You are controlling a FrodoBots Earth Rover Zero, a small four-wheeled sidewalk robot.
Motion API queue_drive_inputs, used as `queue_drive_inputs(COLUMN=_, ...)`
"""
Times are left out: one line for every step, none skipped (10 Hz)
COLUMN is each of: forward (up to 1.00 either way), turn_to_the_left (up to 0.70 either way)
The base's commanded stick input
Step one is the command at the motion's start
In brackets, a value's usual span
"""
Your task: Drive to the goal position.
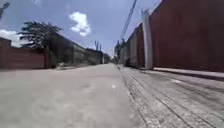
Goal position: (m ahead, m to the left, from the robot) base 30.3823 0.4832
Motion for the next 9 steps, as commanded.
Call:
queue_drive_inputs(forward=1.00, turn_to_the_left=0.00)
queue_drive_inputs(forward=1.00, turn_to_the_left=0.00)
queue_drive_inputs(forward=1.00, turn_to_the_left=0.00)
queue_drive_inputs(forward=1.00, turn_to_the_left=0.00)
queue_drive_inputs(forward=1.00, turn_to_the_left=0.00)
queue_drive_inputs(forward=1.00, turn_to_the_left=-0.01)
queue_drive_inputs(forward=1.00, turn_to_the_left=-0.02)
queue_drive_inputs(forward=1.00, turn_to_the_left=-0.02)
queue_drive_inputs(forward=1.00, turn_to_the_left=-0.03)
